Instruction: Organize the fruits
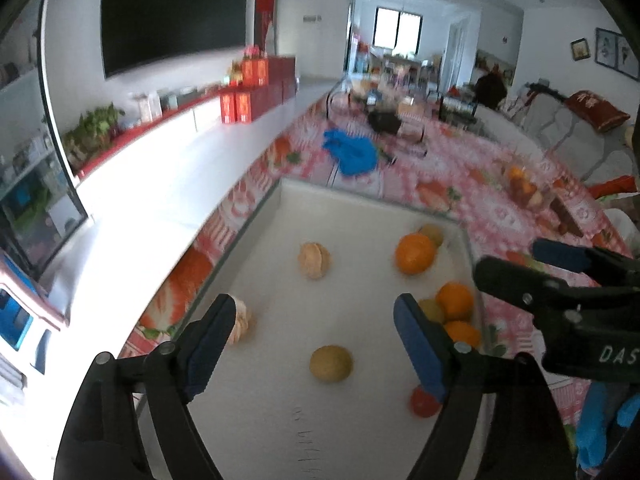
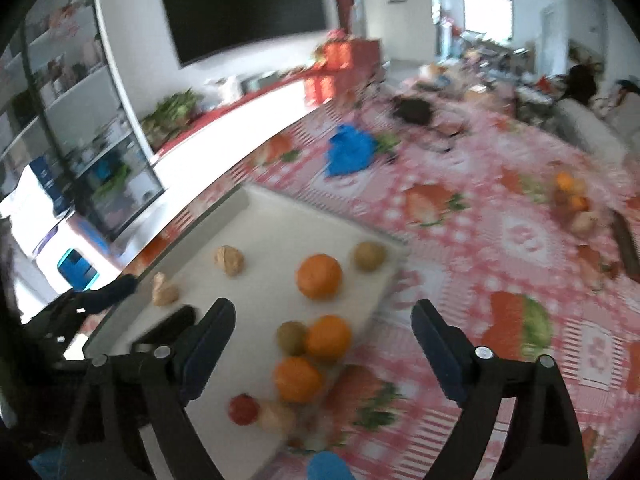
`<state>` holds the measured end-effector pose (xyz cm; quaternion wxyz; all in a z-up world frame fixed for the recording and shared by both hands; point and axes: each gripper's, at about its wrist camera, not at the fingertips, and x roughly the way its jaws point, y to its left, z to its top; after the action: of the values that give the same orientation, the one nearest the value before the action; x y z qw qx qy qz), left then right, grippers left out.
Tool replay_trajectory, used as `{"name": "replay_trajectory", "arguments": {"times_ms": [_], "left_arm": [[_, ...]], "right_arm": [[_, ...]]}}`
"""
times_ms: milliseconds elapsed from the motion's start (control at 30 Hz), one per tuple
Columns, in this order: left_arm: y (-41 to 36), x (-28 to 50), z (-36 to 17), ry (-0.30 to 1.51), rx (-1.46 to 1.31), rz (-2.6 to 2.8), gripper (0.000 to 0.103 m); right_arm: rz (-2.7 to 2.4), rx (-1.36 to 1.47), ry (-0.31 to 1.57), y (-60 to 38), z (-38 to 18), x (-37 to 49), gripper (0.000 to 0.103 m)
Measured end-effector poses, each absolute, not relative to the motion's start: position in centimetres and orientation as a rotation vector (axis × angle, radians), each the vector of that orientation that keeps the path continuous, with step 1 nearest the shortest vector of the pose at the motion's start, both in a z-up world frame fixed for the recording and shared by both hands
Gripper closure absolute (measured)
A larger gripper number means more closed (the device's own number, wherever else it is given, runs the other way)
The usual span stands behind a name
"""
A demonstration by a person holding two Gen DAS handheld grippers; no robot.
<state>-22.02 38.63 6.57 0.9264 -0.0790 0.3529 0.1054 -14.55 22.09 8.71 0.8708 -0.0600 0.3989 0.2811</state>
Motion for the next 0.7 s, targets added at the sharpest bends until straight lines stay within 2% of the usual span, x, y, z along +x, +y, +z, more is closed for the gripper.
{"name": "replay_trajectory", "arguments": {"times_ms": [200, 367, 400, 433, 467, 600, 700], "left_arm": [[34.8, -23.1, 9.6, 0.633, -0.179, 0.074, 0.017], [28.4, -23.0, 11.2, 0.622, -0.137, -0.083, 0.016], [26.7, -22.7, 11.2, 0.63, -0.116, -0.105, 0.013], [25.0, -22.3, 11.0, 0.642, -0.093, -0.119, 0.007], [23.8, -21.9, 10.8, 0.652, -0.074, -0.122, 0.006], [19.0, -19.6, 8.2, 0.718, -0.024, -0.102, 0.004], [16.6, -17.6, 6.5, 0.75, 0.001, -0.061, 0.004]], "right_arm": [[0.399, -0.015, 0.798, 13.9, 9.4, -14.4, 0.0], [0.196, 0.025, 0.878, 6.1, 7.5, -13.3, 0.0], [0.158, 0.043, 0.898, 4.4, 6.8, -13.2, 0.0], [0.12, 0.06, 0.921, 2.8, 6.0, -13.1, 0.0], [0.086, 0.076, 0.939, 1.5, 5.3, -13.0, 0.0], [-0.045, 0.156, 0.996, -4.0, 2.9, -12.8, 0.0], [-0.107, 0.132, 0.964, -6.3, 2.9, -13.0, 0.0]]}}
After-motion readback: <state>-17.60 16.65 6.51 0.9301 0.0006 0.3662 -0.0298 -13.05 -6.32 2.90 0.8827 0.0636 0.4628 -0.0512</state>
